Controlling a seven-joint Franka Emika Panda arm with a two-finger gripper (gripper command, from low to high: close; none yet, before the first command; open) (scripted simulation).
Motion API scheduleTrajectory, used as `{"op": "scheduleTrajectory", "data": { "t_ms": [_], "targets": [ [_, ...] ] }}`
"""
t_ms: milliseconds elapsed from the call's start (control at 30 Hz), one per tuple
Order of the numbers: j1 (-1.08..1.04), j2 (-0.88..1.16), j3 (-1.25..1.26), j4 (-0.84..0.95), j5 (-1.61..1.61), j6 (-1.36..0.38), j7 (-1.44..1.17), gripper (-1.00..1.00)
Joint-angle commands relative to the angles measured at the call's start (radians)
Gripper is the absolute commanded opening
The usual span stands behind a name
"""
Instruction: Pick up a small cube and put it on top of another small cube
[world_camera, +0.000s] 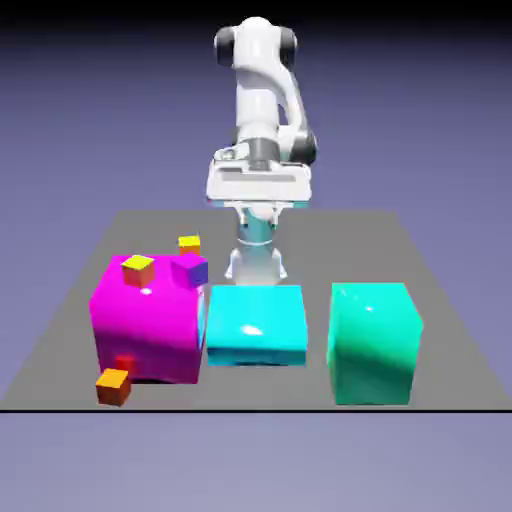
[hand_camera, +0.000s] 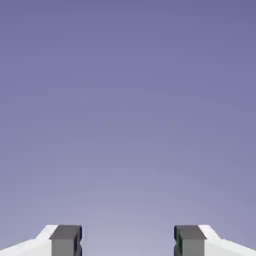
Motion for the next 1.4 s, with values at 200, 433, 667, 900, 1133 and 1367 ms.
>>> {"op": "scheduleTrajectory", "data": {
  "t_ms": [200, 433, 667, 900, 1133, 1367],
  "targets": [
    [0.022, 0.254, -0.139, 0.214, 0.087, -0.211, -0.09, 0.0],
    [0.044, 0.507, -0.278, 0.428, 0.175, -0.422, -0.18, 0.0],
    [0.066, 0.761, -0.416, 0.641, 0.262, -0.634, -0.27, 0.0],
    [0.088, 1.015, -0.555, 0.855, 0.349, -0.845, -0.36, 0.0],
    [0.111, 1.268, -0.694, 1.069, 0.436, -1.056, -0.45, 0.0],
    [0.133, 1.522, -0.833, 1.283, 0.524, -1.267, -0.54, 0.0]
  ]
}}
